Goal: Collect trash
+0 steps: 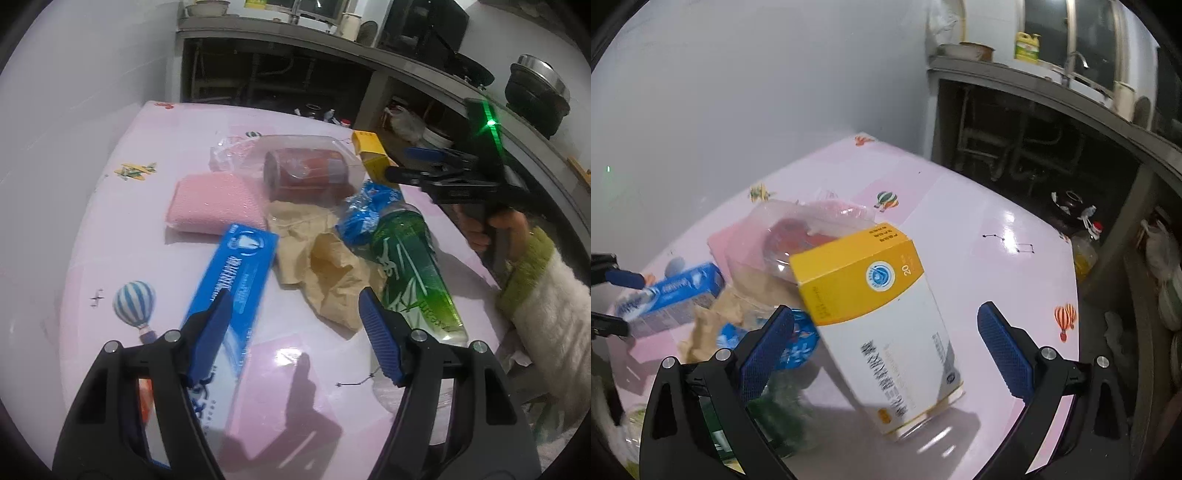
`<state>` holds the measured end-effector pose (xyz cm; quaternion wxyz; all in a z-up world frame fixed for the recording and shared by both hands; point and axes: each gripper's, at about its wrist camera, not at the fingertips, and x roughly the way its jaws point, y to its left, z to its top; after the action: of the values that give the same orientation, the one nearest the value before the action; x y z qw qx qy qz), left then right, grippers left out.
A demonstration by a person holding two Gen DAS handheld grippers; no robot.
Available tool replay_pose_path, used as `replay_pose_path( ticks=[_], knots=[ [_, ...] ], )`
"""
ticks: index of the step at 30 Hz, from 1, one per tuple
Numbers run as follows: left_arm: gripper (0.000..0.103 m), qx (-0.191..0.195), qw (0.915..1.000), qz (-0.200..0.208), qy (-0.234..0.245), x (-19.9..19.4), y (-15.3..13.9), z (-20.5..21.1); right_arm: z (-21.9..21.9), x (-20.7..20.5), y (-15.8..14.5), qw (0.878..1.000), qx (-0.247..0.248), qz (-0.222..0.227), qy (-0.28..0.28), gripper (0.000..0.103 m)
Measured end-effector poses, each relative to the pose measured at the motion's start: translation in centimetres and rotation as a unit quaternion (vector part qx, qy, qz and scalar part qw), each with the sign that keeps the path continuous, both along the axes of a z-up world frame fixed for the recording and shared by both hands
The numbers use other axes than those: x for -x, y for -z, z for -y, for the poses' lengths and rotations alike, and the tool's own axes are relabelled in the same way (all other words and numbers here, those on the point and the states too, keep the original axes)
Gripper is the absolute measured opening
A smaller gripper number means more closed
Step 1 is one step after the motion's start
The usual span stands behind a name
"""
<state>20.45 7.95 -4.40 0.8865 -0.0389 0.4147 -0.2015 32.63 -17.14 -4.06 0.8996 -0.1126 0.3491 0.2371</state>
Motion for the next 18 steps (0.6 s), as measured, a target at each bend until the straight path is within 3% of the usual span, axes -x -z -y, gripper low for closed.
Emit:
replay_pose_path(
  ticks=[6,8,11,18],
  knots=[
    [0.058,0.065,0.9974,-0.022,0.024,0.0,0.0,0.9,0.3,-2.0,0.8,0.999,-0.033,-0.026,-0.003,0.097],
    [0.057,0.074,0.9964,-0.020,0.036,0.4,-0.1,1.3,0.6,-2.1,0.9,0.999,-0.044,-0.031,-0.004,0.094],
    [0.057,0.079,0.9955,-0.013,0.051,0.9,-0.4,1.8,1.0,-2.3,1.0,0.998,-0.054,-0.041,-0.001,0.080],
    [0.055,0.089,0.9932,-0.016,0.073,1.6,-0.2,2.8,2.8,-1.5,0.4,0.994,-0.095,-0.054,0.032,0.078]
  ],
)
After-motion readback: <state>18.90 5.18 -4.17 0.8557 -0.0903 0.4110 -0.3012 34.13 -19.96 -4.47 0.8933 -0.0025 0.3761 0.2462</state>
